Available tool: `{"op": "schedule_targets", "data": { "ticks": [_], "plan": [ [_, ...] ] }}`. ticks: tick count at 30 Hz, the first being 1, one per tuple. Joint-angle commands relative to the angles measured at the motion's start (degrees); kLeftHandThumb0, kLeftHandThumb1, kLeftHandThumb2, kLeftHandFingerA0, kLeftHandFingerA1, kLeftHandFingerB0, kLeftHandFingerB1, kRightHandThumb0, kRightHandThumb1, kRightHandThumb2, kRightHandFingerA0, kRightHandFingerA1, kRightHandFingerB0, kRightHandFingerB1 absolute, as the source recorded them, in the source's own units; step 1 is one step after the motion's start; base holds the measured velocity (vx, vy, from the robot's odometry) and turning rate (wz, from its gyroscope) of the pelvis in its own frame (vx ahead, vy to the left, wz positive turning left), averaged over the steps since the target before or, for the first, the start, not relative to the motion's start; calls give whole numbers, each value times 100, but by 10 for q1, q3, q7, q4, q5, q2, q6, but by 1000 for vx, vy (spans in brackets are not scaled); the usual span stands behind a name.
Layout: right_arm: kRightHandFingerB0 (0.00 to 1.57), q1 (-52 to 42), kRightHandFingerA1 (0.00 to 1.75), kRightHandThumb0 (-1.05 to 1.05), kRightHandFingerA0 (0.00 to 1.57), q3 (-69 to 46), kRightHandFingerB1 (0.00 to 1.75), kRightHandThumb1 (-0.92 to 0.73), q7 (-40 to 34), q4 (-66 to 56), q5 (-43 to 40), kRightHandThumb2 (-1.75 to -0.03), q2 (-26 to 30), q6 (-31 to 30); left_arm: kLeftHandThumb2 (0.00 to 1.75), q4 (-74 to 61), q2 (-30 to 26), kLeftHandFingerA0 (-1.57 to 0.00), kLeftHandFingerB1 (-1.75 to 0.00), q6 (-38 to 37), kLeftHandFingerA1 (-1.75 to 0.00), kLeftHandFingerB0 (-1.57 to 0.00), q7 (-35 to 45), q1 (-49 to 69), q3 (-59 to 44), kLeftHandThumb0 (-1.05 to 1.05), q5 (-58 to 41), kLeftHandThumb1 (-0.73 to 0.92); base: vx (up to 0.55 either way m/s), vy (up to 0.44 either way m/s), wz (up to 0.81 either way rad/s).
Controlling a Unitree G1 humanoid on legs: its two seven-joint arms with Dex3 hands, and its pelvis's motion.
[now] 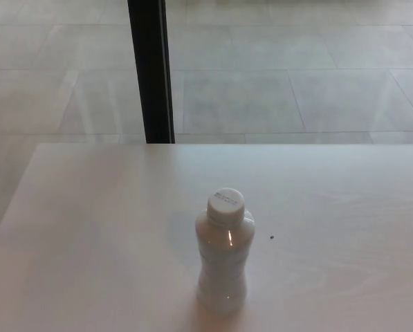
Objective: The robot uses its left hand to to lift the bottle kept on the middle of the desk and tilts it towards its right hand. It then uses its right hand to rotate its cap to open it and places the bottle and cap back on the desk
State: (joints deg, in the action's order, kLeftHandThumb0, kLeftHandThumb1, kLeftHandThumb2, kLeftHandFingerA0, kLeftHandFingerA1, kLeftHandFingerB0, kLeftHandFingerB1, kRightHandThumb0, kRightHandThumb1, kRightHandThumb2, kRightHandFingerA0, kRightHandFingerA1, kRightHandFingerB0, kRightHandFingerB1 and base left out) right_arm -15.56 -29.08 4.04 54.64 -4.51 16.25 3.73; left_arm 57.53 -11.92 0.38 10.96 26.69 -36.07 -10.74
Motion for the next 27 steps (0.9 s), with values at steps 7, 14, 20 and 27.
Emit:
{"op": "schedule_targets", "data": {
  "ticks": [7,14,20,27],
  "plan": [
    [12,79,29,-69,16,-122,25,-78,88,-149,-143,-65,90,-18,99,-212,-53,0,-3,1,-3,-12,109,-29,-79,-96,-122,67,0,0,0],
    [0,125,45,-75,5,-128,39,-61,90,-328,-184,-97,99,-64,99,-362,-104,0,0,67,-1,0,98,-110,-83,-100,-165,66,0,0,0],
    [20,209,64,-81,25,-138,54,-54,85,-427,-271,-98,95,-135,92,-538,-126,0,-17,159,-5,-5,64,-193,-64,-96,-223,57,0,0,0],
    [27,261,52,-84,21,-103,44,-67,18,-580,-301,-61,48,-178,104,-685,-134,0,-9,205,-19,0,46,-291,32,-103,-198,63,0,0,0]
  ]
}}
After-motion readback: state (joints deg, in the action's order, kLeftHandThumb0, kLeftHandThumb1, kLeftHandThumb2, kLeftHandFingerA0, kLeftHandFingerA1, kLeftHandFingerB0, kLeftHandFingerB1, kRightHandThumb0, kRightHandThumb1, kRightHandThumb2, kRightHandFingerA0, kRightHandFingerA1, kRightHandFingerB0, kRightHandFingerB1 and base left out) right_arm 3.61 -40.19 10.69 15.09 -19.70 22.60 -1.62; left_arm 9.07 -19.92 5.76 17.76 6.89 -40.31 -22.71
